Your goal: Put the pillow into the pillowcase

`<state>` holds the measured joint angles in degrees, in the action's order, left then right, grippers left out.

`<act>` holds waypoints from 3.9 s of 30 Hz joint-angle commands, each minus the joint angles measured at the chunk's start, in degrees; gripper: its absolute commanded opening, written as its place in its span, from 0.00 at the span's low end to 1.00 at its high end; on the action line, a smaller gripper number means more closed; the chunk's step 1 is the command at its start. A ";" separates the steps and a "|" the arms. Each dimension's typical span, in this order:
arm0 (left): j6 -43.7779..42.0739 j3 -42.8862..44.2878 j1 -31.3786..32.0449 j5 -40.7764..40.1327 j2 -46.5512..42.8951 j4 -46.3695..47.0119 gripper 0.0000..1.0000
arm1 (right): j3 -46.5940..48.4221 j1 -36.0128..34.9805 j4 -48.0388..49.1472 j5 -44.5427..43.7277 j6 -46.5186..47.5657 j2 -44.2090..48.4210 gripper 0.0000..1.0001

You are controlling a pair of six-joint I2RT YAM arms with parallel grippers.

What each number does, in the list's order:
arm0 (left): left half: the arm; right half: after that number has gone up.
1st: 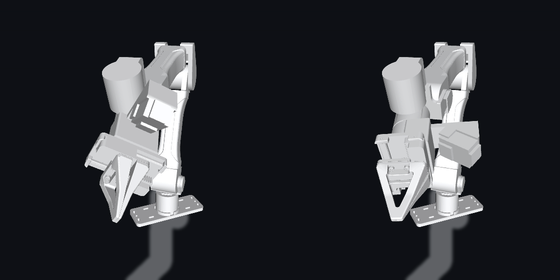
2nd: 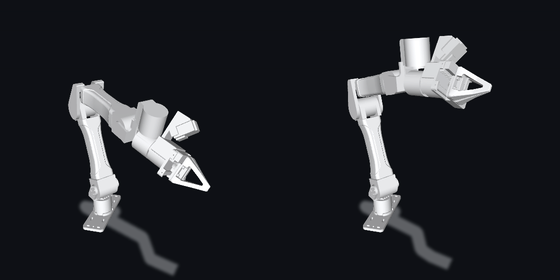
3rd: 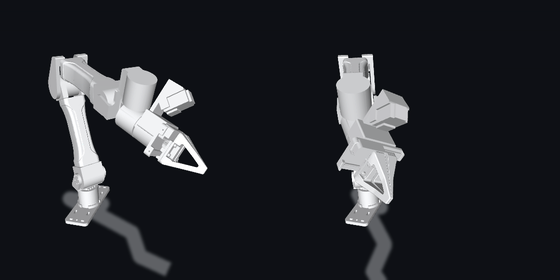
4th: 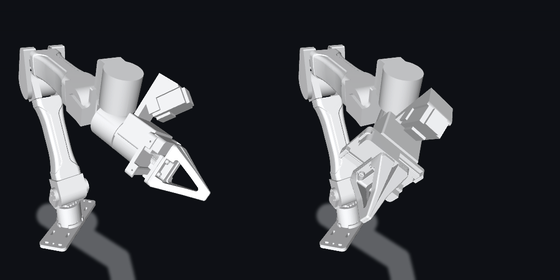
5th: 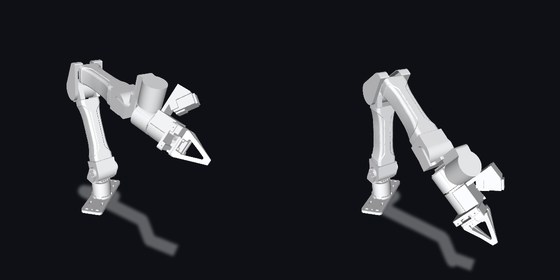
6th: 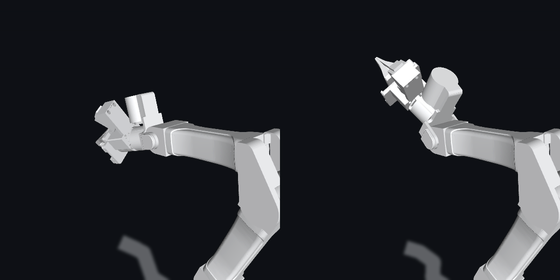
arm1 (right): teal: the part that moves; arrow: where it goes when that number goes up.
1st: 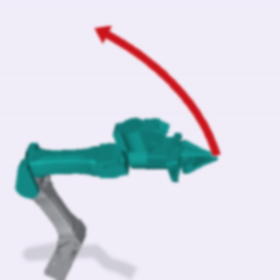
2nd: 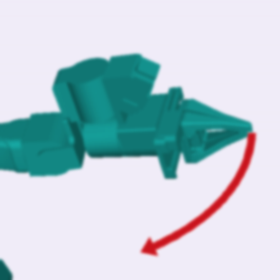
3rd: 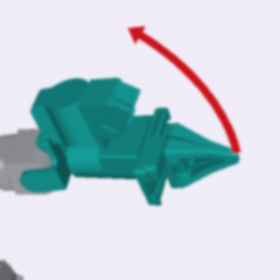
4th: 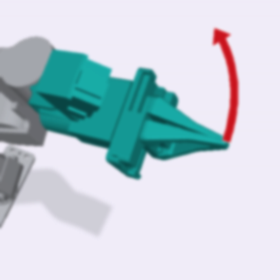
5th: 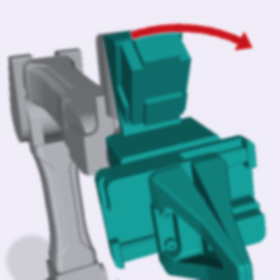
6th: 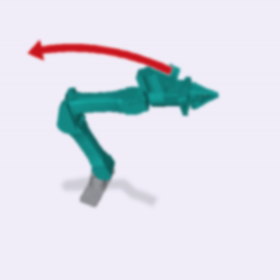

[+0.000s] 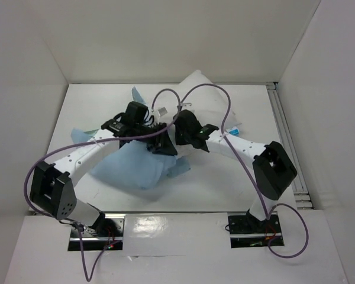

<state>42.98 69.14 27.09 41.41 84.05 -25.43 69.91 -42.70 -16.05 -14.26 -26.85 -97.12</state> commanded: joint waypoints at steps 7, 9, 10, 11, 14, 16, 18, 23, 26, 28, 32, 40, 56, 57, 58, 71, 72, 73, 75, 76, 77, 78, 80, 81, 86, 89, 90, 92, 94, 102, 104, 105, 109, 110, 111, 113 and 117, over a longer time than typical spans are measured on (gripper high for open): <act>-7.63 22.15 -3.79 -3.69 -7.33 -12.61 0.95 | 6.63 -3.80 -3.79 -0.31 -0.59 11.50 0.79; -9.40 28.48 -6.43 -5.80 -5.14 -14.90 0.69 | 9.80 -2.75 -8.54 -4.26 1.09 13.80 0.94; -10.28 29.89 -7.31 -7.20 -4.17 -15.61 0.56 | 10.94 -1.78 -9.69 -4.28 2.14 13.80 0.97; -10.81 32.26 -8.36 -10.44 -3.03 -17.18 0.45 | 12.26 0.31 -10.57 -4.89 4.07 13.80 0.98; -10.82 36.48 -14.85 -19.12 3.38 -20.87 0.45 | 19.88 6.98 -13.47 -3.59 6.01 9.78 1.00; -10.12 38.16 -17.24 -24.42 8.99 -22.72 0.68 | 23.85 11.04 -14.09 0.53 6.02 6.52 1.00; -10.11 39.74 -19.87 -30.05 12.44 -23.52 0.84 | 31.11 16.75 -15.40 4.14 6.55 -0.04 1.00; -7.92 41.69 -23.83 -37.01 21.93 -26.94 0.86 | 52.92 23.71 -22.78 17.24 9.88 -19.56 1.00; -7.91 41.69 -25.16 -33.15 27.03 -27.65 0.86 | 67.00 24.24 -28.24 21.46 10.68 -32.14 1.00; -9.05 42.39 -25.16 -28.35 30.54 -28.18 0.86 | 66.86 24.24 -26.42 24.43 10.15 -36.01 1.00; -9.85 42.39 -25.16 -18.66 32.05 -27.40 0.04 | 55.45 24.24 -20.78 29.38 8.23 -33.32 0.33; -11.52 49.76 -22.18 -14.25 26.88 -27.39 0.00 | 5.10 19.16 -3.46 14.98 7.16 6.47 0.00; -15.12 59.44 -13.91 -13.27 30.91 -27.39 0.28 | -12.17 5.70 -11.18 6.45 1.45 24.62 0.00; -15.12 59.44 -13.91 -16.33 31.61 -27.39 0.31 | -11.64 5.70 -11.71 5.92 1.97 24.61 0.00; -15.12 59.44 -13.91 -21.32 31.61 -27.91 0.25 | -11.64 5.70 -11.72 5.39 1.98 24.61 0.00; -18.02 57.68 -10.06 -30.26 33.63 -26.61 0.00 | -11.12 5.70 -12.77 4.15 1.98 25.23 0.00; -18.02 58.38 -9.08 -29.11 32.94 -26.60 0.00 | -11.11 5.70 -12.17 4.15 1.98 25.23 0.00; -18.02 60.73 -7.94 -26.41 32.93 -26.60 0.00 | -10.33 5.70 -11.55 4.15 1.98 25.23 0.00; -17.41 63.29 -4.08 -21.74 33.63 -26.60 0.00 | -7.70 5.70 -8.74 4.15 1.98 23.39 0.00; -15.84 66.27 -2.76 -17.02 33.63 -26.08 0.00 | -5.86 5.70 -8.04 4.68 2.85 22.51 0.00; -14.95 67.69 -0.48 -14.28 33.63 -25.12 0.00 | -0.79 5.70 -7.42 4.68 3.38 20.33 0.00; -13.81 68.92 0.58 -11.55 33.63 -24.24 0.00 | 2.39 5.70 -7.41 4.68 3.38 19.26 0.00; -9.44 69.63 2.08 -4.10 32.59 -21.34 0.00 | 8.20 5.17 -8.03 4.68 4.52 18.46 0.00; -7.67 69.63 2.70 -1.97 31.71 -17.76 0.00 | 12.05 4.56 -8.03 4.68 4.53 17.94 0.00; -2.46 61.47 6.74 -0.97 25.91 -10.17 0.00 | 10.17 4.55 -6.80 3.29 1.90 22.84 0.00; -2.46 59.97 7.36 -4.74 27.30 -10.17 0.00 | 1.74 5.68 -6.27 -1.99 -2.05 26.54 0.00; -3.33 59.97 6.75 -5.28 28.09 -11.56 0.00 | -1.67 6.39 -6.27 -2.00 -2.76 27.07 0.00; -4.13 61.81 5.43 -5.28 29.42 -13.76 0.06 | -4.59 7.80 -7.06 -2.88 -3.38 27.69 0.00; -5.97 62.43 2.98 -7.47 27.07 -15.35 0.14 | -7.14 8.42 -7.76 -2.88 -3.38 28.30 0.00; -12.04 49.62 -5.29 -30.96 12.92 -23.68 0.42 | -3.40 10.96 -14.08 -2.36 3.89 25.59 0.59; -12.66 46.10 -5.82 -39.17 9.92 -27.46 0.42 | -0.58 11.58 -16.28 -1.12 5.92 24.09 0.87; -11.44 40.51 -5.82 -46.78 8.08 -28.00 0.42 | 1.18 11.58 -17.51 -1.12 7.85 23.30 0.97; -6.88 23.73 -6.44 -55.20 -3.52 -28.01 0.50 | 10.23 10.98 -21.38 -1.12 12.51 19.78 1.00; -6.08 20.62 -7.22 -55.21 -7.98 -28.01 0.54 | 13.81 10.97 -22.52 -1.12 13.48 18.39 1.00; -5.11 17.72 -7.84 -54.51 -10.20 -28.01 0.55 | 15.68 10.36 -23.05 -1.12 14.45 17.59 1.00; -1.34 9.37 -7.84 -53.45 -14.68 -28.71 0.58 | 20.85 8.17 -24.80 -1.12 17.61 15.05 1.00; 4.73 -2.68 -6.71 -51.52 -28.11 -29.93 0.58 | 25.53 1.05 -27.27 1.42 21.66 10.21 1.00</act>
<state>41.28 71.18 19.44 -9.19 62.70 -53.89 92.12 -36.71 -38.74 -15.16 -10.66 -83.83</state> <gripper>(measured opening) 0.578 0.999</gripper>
